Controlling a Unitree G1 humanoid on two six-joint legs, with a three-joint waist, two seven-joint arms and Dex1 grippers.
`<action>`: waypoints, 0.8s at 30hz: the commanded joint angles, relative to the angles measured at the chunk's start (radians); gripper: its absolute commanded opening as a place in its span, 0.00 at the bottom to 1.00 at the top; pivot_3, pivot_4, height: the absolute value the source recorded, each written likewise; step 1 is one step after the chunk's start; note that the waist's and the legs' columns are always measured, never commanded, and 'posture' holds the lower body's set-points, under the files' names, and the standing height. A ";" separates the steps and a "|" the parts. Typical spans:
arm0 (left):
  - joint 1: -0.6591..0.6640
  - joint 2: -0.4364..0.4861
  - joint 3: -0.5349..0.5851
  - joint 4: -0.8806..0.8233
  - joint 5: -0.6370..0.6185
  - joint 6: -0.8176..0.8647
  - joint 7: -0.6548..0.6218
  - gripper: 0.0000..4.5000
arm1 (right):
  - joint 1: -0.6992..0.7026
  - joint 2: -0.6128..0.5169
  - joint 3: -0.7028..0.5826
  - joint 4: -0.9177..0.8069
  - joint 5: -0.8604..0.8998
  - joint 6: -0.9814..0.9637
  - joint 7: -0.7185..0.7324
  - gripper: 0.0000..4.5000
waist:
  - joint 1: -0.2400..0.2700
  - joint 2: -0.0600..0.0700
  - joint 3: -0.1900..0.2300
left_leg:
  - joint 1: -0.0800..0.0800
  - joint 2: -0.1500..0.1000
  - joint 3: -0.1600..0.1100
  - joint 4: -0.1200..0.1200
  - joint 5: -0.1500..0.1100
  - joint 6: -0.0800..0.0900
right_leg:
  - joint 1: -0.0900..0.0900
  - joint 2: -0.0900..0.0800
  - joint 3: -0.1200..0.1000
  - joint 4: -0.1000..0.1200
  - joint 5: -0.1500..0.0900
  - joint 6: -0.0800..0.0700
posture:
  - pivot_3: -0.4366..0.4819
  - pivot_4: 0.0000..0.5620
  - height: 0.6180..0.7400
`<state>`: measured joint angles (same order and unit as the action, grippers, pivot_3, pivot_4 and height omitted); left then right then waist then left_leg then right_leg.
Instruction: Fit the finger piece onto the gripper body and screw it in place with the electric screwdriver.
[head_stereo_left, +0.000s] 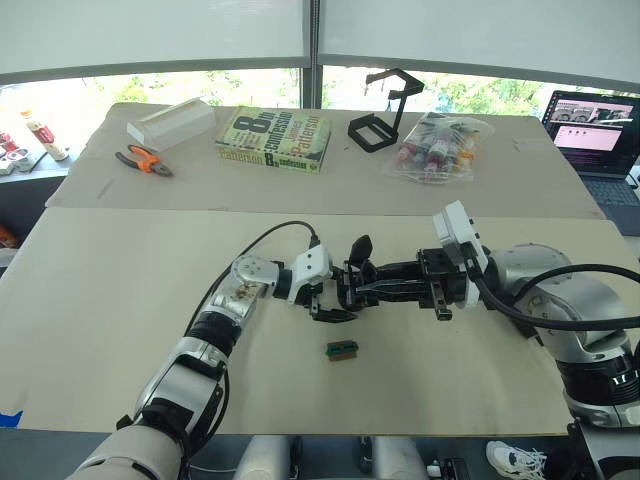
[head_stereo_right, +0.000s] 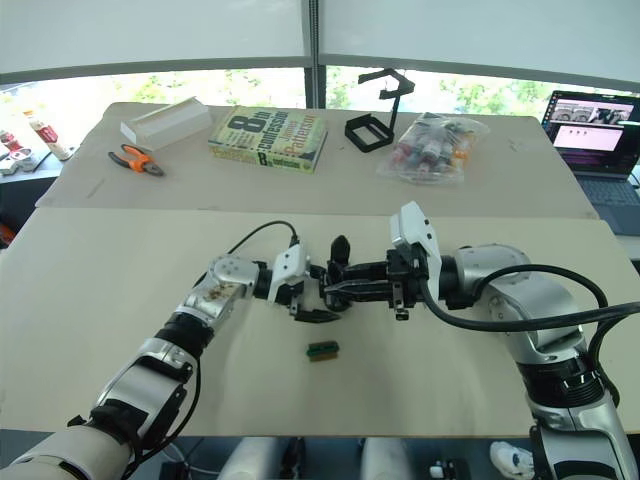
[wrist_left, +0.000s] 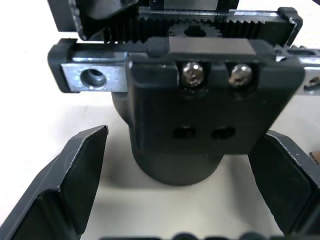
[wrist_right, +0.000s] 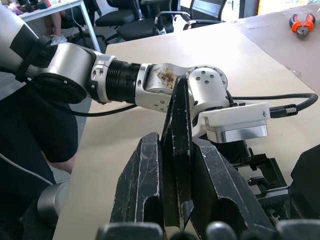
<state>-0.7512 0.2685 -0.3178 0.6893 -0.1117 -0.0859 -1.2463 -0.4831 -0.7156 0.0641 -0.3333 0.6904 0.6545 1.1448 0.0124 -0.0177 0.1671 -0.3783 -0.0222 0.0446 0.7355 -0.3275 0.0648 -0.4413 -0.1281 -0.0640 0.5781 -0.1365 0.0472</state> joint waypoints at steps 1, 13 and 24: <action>-0.004 -0.006 0.025 -0.029 -0.006 0.008 0.003 1.00 | -0.006 -0.004 -0.027 -0.023 0.012 -0.007 -0.003 0.09 | 0.000 0.000 0.000 | 0.000 0.000 0.000 0.000 0.000 0.000 | 0.000 0.000 0.000 0.000 0.000 0.000 | 0.48 0.27 1.00; -0.008 -0.028 0.004 -0.005 0.010 -0.037 -0.068 0.50 | 0.018 0.041 0.016 0.013 -0.075 -0.171 0.051 0.09 | 0.001 0.000 0.000 | 0.000 0.000 0.000 0.000 0.000 0.000 | 0.000 0.000 0.000 0.000 0.000 0.000 | 0.48 0.27 1.00; -0.077 -0.057 0.004 0.145 0.064 -0.172 -0.102 0.50 | 0.010 0.123 0.073 0.202 -0.210 -0.409 0.129 0.09 | 0.003 0.000 0.000 | -0.001 -0.002 0.000 0.002 -0.001 0.001 | 0.001 0.000 0.000 0.000 0.000 0.000 | 0.48 0.27 1.00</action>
<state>-0.8143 0.2240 -0.3083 0.8262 -0.0627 -0.2322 -1.3419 -0.4589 -0.5946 0.1473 -0.1247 0.4830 0.2853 1.2629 0.0149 -0.0177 0.1670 -0.3792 -0.0237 0.0445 0.7377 -0.3282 0.0661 -0.4406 -0.1282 -0.0645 0.5777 -0.1365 0.0476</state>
